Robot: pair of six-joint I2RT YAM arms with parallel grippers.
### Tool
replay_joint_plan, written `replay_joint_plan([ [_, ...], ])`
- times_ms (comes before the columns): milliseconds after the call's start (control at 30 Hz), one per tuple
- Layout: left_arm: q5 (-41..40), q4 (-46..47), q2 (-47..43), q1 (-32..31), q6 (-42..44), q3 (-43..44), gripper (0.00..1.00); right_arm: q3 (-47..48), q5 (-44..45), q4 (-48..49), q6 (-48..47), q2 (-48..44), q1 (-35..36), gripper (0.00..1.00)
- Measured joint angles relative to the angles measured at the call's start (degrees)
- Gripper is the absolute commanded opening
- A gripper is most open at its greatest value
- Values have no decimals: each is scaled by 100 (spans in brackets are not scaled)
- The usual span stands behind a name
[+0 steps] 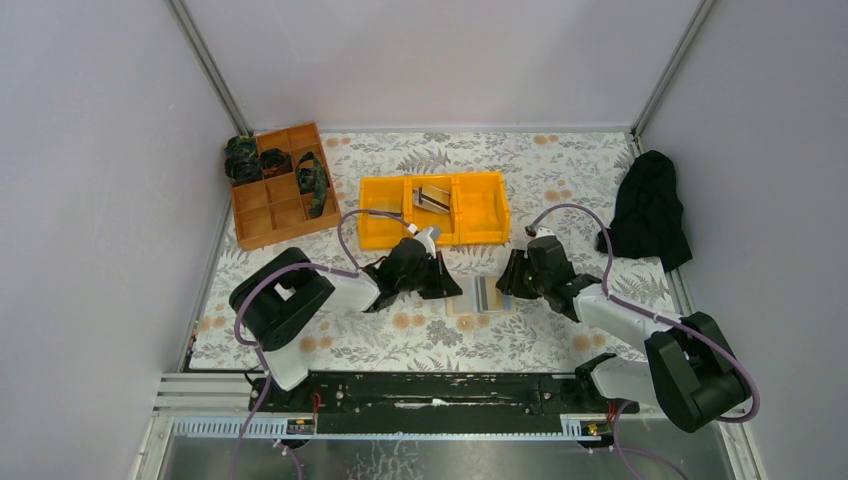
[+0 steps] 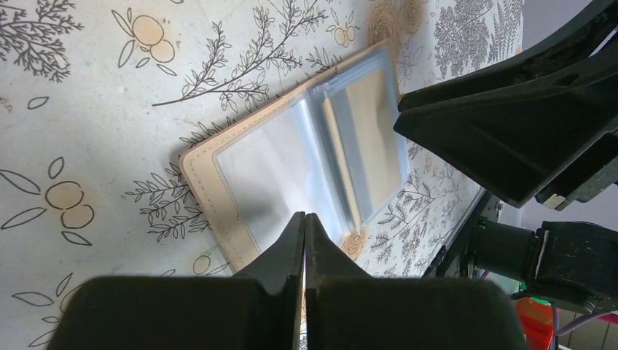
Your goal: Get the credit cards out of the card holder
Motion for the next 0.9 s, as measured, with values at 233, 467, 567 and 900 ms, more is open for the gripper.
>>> replay_joint_plan([
  [233,0,4,2,2,0,-7,0,-7,-140,59,0,94,0,43],
  [467,7,101,131,4,0,-7,0,-26,-284,164,2,140,0,43],
  [567,7,127,221,4,-2,-7,0,-31,-308,179,4,136,0,42],
  [900,13,284,330,4,-2,-4,0,-26,-326,-35,2,-424,0,42],
])
